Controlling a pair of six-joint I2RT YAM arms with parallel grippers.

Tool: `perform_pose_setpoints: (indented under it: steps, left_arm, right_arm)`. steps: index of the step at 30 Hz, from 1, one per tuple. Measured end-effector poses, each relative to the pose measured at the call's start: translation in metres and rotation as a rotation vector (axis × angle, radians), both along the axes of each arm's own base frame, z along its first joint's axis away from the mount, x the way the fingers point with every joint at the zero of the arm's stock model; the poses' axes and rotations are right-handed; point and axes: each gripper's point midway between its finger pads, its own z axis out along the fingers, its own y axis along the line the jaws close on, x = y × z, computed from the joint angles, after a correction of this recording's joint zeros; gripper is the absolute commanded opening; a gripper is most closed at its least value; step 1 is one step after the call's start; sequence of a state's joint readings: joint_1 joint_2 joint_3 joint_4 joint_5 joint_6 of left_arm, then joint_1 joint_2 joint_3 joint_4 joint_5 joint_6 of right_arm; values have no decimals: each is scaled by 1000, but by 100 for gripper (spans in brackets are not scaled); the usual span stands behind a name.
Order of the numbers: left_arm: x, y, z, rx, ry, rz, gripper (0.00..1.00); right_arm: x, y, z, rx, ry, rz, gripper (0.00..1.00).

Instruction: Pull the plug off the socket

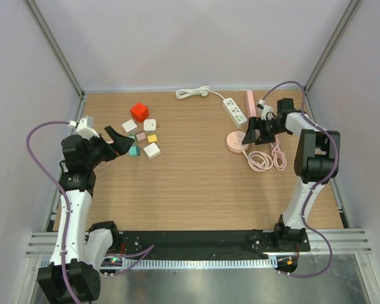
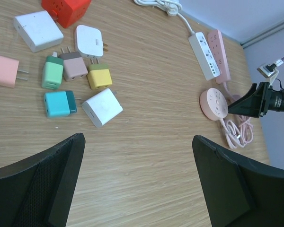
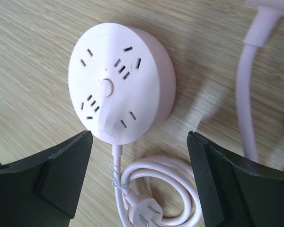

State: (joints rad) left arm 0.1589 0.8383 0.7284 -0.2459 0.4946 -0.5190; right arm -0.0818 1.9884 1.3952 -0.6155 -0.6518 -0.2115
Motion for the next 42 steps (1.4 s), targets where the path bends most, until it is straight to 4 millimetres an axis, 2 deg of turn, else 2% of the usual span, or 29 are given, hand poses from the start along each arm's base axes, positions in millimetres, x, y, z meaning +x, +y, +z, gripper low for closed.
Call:
perform_pose_setpoints:
  steps: [3, 5, 7, 8, 10, 15, 19, 24, 28, 33, 36, 42]
  left_arm:
    - [0, 1, -1, 6, 1, 5, 100]
    - [1, 3, -1, 11, 1, 14, 100]
    - [1, 6, -2, 16, 5, 33, 100]
    - [2, 8, -2, 19, 6, 45, 100]
    - [3, 12, -3, 24, 11, 71, 100]
    - [6, 16, -7, 14, 29, 104, 100]
    - [6, 17, -11, 16, 49, 108, 100]
    - [-1, 22, -8, 95, 26, 139, 100]
    - [-10, 21, 9, 212, -54, 151, 100]
    - [-22, 31, 28, 373, -147, 185, 100]
    - [-28, 40, 31, 444, -164, 216, 100]
    - [-37, 43, 40, 495, -211, 214, 100]
  right_arm:
    - [0, -7, 5, -38, -16, 4, 90]
    - [-1, -10, 15, -64, -40, 10, 91]
    - [-1, -16, 34, -104, -92, 12, 94]
    - [0, -21, 53, -140, -152, 6, 95]
    - [-3, -27, 78, -183, -229, -11, 99]
    - [-31, -52, 167, -313, -513, -158, 100]
    - [-59, -82, 208, -334, -629, -346, 99]
    - [-79, -108, 214, -368, -622, -537, 100]
    - [-96, -119, 209, -408, -613, -628, 100]
    - [-121, -131, 217, -445, -655, -749, 100]
    - [-129, -137, 222, -454, -675, -806, 99]
    - [-136, -147, 217, -488, -662, -878, 100]
